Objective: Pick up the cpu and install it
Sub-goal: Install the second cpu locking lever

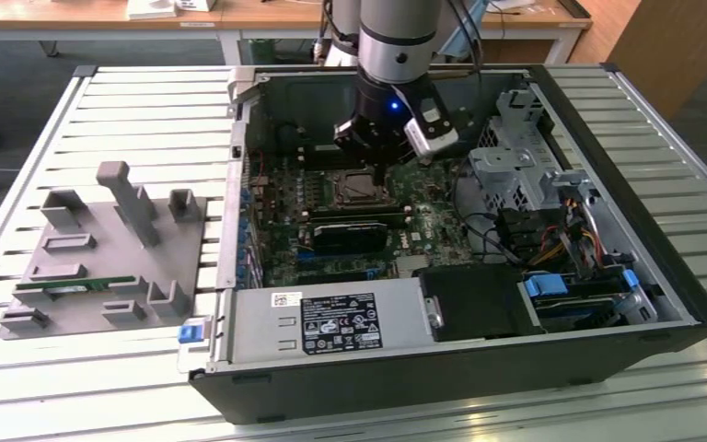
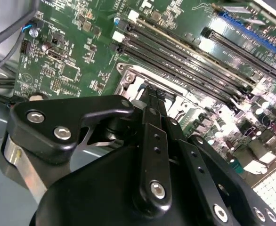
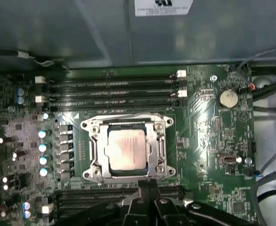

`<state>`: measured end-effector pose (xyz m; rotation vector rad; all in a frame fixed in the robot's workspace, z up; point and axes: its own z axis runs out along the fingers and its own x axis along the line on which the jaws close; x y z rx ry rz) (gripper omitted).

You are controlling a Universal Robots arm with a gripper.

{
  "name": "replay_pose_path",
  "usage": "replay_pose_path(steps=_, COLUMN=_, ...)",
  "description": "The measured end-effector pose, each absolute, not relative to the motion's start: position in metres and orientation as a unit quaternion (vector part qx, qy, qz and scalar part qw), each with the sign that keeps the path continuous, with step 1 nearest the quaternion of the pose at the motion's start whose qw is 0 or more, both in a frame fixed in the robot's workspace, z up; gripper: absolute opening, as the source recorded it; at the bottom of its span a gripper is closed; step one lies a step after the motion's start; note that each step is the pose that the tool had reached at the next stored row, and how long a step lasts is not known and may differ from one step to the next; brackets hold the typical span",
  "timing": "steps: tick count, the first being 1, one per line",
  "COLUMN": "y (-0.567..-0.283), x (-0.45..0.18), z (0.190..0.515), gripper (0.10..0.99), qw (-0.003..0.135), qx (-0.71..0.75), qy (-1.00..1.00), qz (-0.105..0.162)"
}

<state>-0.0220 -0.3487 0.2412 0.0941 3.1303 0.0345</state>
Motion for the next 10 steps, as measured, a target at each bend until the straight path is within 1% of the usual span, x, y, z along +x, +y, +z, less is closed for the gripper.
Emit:
replay_pose_path(steps=6, y=-0.3505, x=-0.0293, z=0.2408, gripper=0.106, qw=0.005, qx=0.03, qy=0.999, qz=0.011)
replay_pose_path(steps=10, y=-0.3574, x=-0.0299, z=0.2408, gripper=0.106, qw=0.005, qx=0.03, qy=0.999, qz=0.012)
